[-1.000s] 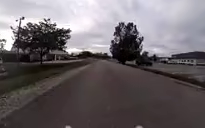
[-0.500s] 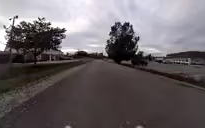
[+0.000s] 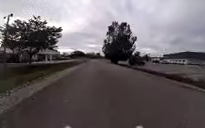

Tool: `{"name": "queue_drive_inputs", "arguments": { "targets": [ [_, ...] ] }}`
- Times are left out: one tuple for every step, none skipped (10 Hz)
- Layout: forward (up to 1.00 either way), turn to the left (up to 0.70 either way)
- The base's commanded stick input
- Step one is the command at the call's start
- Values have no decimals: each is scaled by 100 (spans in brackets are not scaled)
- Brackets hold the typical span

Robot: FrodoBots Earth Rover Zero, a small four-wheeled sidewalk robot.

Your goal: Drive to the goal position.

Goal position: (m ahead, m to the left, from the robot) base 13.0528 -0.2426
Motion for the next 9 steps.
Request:
{"name": "queue_drive_inputs", "arguments": {
  "targets": [
    [70, 0],
    [70, 0],
    [70, 0],
    [70, 0],
    [70, 1],
    [70, 28],
    [70, 17],
    [70, 0],
    [70, 0]
  ]
}}
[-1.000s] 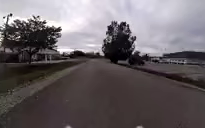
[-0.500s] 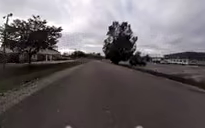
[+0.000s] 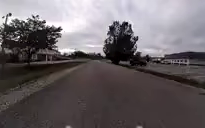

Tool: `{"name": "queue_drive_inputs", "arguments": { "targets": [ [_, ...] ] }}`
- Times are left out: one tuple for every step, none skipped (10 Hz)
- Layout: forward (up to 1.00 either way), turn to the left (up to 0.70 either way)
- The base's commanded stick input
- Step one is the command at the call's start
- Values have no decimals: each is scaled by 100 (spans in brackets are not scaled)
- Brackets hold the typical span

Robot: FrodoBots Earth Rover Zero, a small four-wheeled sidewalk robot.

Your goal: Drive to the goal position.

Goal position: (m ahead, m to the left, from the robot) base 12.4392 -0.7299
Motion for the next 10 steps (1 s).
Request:
{"name": "queue_drive_inputs", "arguments": {
  "targets": [
    [70, 0],
    [70, 26],
    [70, 35],
    [70, 21],
    [70, 4],
    [70, 0],
    [70, 0],
    [70, 0],
    [70, 0],
    [70, 0]
  ]
}}
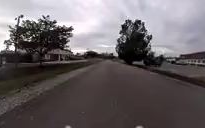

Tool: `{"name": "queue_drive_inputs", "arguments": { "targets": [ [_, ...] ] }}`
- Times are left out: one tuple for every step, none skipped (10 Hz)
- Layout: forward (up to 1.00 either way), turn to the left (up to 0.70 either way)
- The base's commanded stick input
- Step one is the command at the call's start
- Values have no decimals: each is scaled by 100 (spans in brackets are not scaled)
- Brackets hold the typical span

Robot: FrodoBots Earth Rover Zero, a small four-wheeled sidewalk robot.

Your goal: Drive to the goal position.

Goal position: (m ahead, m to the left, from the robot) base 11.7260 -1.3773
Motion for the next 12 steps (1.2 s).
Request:
{"name": "queue_drive_inputs", "arguments": {
  "targets": [
    [70, 0],
    [70, 0],
    [70, 0],
    [70, 0],
    [70, 0],
    [70, 0],
    [70, -17],
    [70, -35],
    [70, -28],
    [70, -6],
    [70, 0],
    [70, 0]
  ]
}}
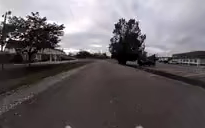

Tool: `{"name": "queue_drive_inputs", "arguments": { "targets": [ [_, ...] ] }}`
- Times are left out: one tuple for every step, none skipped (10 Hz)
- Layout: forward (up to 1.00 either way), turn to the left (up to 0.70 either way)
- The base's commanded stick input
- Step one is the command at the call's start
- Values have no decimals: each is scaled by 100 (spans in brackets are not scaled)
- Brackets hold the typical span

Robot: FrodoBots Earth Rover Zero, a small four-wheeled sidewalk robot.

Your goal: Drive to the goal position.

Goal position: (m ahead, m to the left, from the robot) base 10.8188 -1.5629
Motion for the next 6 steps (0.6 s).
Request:
{"name": "queue_drive_inputs", "arguments": {
  "targets": [
    [70, 0],
    [70, 0],
    [70, 0],
    [70, 0],
    [70, 0],
    [70, 0]
  ]
}}
